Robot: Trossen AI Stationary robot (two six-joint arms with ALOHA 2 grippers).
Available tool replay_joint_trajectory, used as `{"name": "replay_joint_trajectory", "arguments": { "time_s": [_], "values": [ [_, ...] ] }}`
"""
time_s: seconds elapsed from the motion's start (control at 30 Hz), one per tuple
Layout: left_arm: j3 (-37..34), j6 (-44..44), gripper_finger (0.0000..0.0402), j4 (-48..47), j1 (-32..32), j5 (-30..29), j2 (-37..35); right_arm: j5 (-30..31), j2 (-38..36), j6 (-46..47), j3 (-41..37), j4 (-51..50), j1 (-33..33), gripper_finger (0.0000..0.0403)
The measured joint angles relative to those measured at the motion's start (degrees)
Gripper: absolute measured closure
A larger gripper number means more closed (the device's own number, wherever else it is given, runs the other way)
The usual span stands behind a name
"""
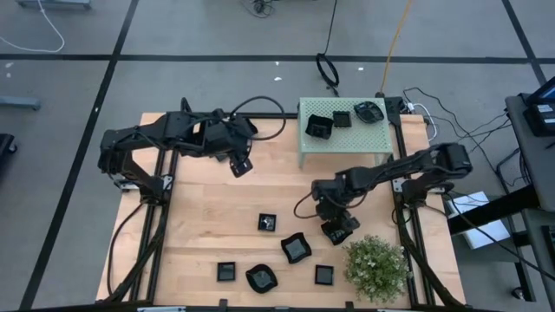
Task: Pick & Place Mini shaped plates
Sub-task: Stack the black distorted square plate on top of the distorted square plate on the shelf
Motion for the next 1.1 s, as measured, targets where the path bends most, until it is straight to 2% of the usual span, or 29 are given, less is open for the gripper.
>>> {"name": "replay_joint_trajectory", "arguments": {
  "time_s": [0.2, 0.3, 0.43, 0.57, 0.83, 0.93, 1.1],
  "values": [
    [0.0, -0.1, 0.0236, -3.9, 0.0, 0.1, 0.0, 0.1, 4.0, 0.3, 0.0, 2.2, 1.1, 0.0286],
    [0.0, -0.3, 0.0236, -4.9, 0.0, 0.1, 0.0, 0.2, 5.2, 0.3, 0.0, 1.8, 1.7, 0.0316],
    [0.0, -0.9, 0.0236, -5.4, 0.0, 0.1, 0.0, 0.1, 5.7, 0.3, 0.0, 1.4, 2.1, 0.0383],
    [0.0, -1.1, 0.0236, -6.1, 0.0, 0.1, 0.0, 0.0, 3.7, 2.3, 0.0, -1.2, 2.2, 0.0396],
    [0.0, -2.0, 0.0236, -6.4, 0.0, -0.2, 0.0, 0.7, -10.8, 7.9, 0.0, -6.8, 1.2, 0.0402],
    [0.0, -2.9, 0.0236, -6.3, 0.0, -0.4, 0.0, 6.2, -17.7, 11.3, 0.0, -6.8, -0.2, 0.0402],
    [0.0, -3.6, 0.0236, -5.4, 0.0, -0.9, 0.0, 19.5, -27.5, 16.8, 0.0, -2.5, -5.0, 0.0402]
  ]
}}
